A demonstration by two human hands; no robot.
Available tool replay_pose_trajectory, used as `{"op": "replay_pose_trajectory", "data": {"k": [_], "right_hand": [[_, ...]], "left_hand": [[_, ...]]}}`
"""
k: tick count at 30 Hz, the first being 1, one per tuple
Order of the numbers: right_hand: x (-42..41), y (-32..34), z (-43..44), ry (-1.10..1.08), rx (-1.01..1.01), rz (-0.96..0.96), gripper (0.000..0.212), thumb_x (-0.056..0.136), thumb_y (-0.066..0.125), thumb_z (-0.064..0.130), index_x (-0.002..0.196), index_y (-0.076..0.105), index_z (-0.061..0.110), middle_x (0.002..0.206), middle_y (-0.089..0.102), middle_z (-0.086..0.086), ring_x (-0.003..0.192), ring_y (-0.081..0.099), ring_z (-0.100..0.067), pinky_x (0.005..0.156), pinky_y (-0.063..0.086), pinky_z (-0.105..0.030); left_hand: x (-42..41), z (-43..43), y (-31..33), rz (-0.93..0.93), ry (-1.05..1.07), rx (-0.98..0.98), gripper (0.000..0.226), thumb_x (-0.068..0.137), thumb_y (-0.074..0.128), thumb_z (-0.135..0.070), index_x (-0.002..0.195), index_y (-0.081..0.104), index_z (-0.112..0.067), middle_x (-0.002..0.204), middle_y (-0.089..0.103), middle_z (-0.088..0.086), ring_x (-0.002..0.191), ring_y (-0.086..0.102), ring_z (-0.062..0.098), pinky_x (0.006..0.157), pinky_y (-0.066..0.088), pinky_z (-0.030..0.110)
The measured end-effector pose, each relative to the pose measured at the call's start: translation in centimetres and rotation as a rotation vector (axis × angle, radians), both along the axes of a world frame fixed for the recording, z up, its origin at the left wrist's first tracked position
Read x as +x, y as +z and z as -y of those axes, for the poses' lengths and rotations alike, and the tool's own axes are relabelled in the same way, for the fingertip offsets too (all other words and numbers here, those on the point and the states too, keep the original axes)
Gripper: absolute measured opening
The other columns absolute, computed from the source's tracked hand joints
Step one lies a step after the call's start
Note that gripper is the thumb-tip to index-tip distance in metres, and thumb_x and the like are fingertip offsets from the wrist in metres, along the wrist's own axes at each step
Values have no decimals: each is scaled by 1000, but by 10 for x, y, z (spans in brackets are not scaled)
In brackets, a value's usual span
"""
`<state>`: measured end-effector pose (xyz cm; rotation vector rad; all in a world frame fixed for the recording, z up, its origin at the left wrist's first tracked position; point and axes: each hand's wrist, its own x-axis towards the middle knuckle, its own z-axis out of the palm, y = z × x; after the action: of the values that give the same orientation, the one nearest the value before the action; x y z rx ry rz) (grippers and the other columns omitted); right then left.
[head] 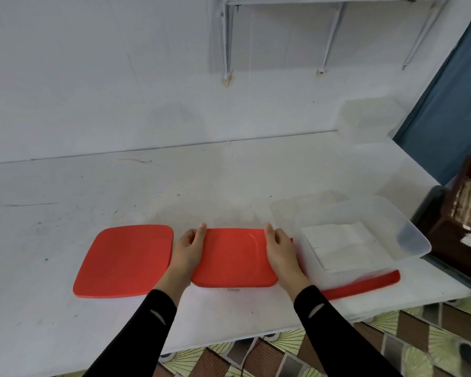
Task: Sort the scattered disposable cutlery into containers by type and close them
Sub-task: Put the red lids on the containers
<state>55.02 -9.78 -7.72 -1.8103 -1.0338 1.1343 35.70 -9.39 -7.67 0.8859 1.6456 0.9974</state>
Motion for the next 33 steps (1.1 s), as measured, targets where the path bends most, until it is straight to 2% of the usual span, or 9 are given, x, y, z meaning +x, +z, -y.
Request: {"op": "replay_pose_trajectory", "data": {"k": [3,7,11,13,17,21,26,30,33], "right_hand": [[-1,-1,-2,-13,46,77,41,102,42,42,71,40,14,67,47,2,65,44,-16,59,34,-29],[-3,3,-9,29,99,185,36,103,43,34,75,49,12,72,56,2,71,50,-17,55,33,-19],[-6,22,-14,146,307,246,25,103,42,12,111,65,7,111,69,-2,102,61,-12,83,39,-12],[6,49,-15,178,444,195,26,102,44,8,115,66,10,115,68,2,109,61,-8,94,43,-16],[77,95,-14,90,640,328,31,97,45,-1,116,63,14,112,68,6,105,61,-6,93,44,-15],[176,99,-9,-106,325,618,45,92,46,1,135,45,14,129,61,-8,114,57,-28,97,40,-35],[239,84,-4,109,-141,525,42,96,45,5,138,41,2,139,51,-19,127,48,-34,91,37,-29],[259,74,-3,110,41,594,24,101,43,13,117,61,6,119,66,-13,111,60,-32,92,46,-37],[269,82,-5,81,164,610,25,102,42,17,112,64,10,105,69,-10,101,64,-30,86,50,-41]], "left_hand": [[0,0,-1,37,29,-19,40,97,53,-47,92,66,-9,82,63,3,77,59,18,66,50,31],[1,0,0,-30,32,-11,36,99,50,-44,97,66,-11,87,65,-1,81,61,15,65,46,27],[-1,-9,-1,-438,-77,247,19,100,50,-18,114,62,-13,107,65,-4,108,61,20,86,42,25],[8,-16,6,-641,-171,401,24,94,53,-6,106,68,-21,113,67,-6,111,59,17,94,43,29],[65,-34,31,-673,-412,532,20,88,63,-7,97,72,-22,105,69,-4,104,58,20,89,38,26],[123,-54,34,-887,-838,286,22,90,64,-31,110,70,-26,114,67,-8,111,58,15,97,41,29],[169,-62,31,-1173,-910,114,23,91,52,-27,103,66,-13,112,67,5,106,62,26,89,44,31],[171,-63,25,-1004,-866,52,19,90,51,-24,100,65,-16,104,68,-1,94,66,22,74,47,28],[165,-76,37,-860,-708,161,9,86,54,-12,94,58,-11,87,67,6,76,66,28,64,51,33]]}}
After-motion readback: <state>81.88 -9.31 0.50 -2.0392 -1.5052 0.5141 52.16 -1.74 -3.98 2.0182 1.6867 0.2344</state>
